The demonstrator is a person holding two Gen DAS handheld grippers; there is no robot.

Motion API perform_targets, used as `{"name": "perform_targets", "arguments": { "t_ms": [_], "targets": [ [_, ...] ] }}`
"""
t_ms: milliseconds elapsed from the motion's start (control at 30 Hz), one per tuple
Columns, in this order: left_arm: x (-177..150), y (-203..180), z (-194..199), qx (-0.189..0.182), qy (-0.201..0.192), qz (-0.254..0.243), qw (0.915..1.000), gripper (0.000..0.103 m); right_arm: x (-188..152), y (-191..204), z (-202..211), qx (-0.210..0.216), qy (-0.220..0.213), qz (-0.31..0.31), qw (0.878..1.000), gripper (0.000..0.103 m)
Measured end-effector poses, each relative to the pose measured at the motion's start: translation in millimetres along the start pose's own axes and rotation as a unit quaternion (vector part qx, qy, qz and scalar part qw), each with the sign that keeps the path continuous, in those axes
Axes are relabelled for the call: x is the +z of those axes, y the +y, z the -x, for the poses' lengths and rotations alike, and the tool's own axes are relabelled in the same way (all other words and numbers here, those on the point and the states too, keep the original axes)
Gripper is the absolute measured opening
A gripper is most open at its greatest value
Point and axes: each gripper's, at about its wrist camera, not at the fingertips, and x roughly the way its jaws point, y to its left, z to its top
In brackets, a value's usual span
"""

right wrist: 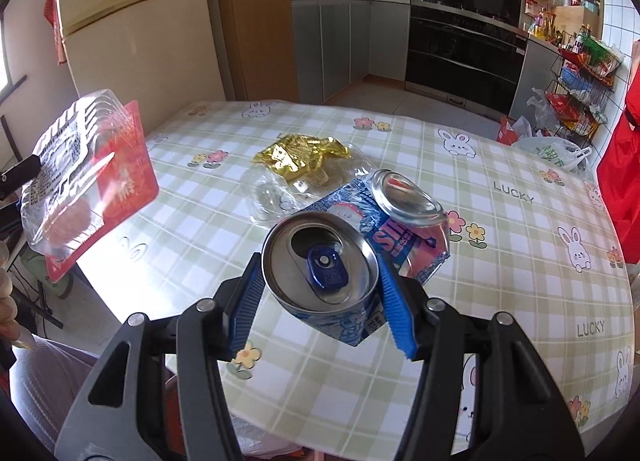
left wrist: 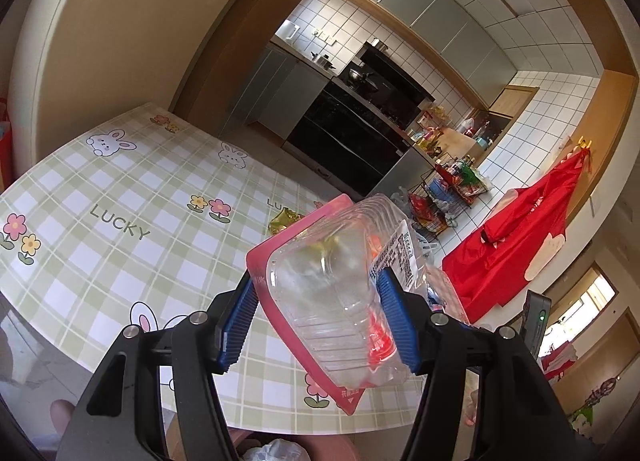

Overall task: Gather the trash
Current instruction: 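Lift the tray with the left tool while the right tool grasps the crushed blue can, then drop the blue can into the pink bin with the right tool while the left tool drops the tray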

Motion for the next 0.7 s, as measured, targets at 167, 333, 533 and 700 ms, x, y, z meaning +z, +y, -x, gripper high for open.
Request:
{"name": "perform_targets", "arguments": {
  "t_ms": [167, 333, 533, 700],
  "targets": [
    [-6.7, -18.4, 26.1, -0.012, -0.004, -0.011, 0.9999, 0.059, -7.4, 14.5, 39.1, 0.006, -0.018, 0.004, 1.000, 0.057],
    [-12.0, -32.8, 52.9, -0.023, -0.009, -0.019, 0.9995, 0.059, -17.9, 31.2, 76.1, 0.017, -0.031, 0.003, 0.999, 0.057],
    [-17.9, -41.7, 89.4, -0.028, -0.027, -0.023, 0.9990, 0.059, -34.9, 58.8, 111.5, 0.028, -0.036, 0.016, 0.999, 0.057],
    [-19.4, -44.1, 122.3, -0.030, -0.049, -0.028, 0.9980, 0.059, -46.7, 79.7, 135.2, 0.034, -0.037, 0.029, 0.998, 0.057]
  ]
}}
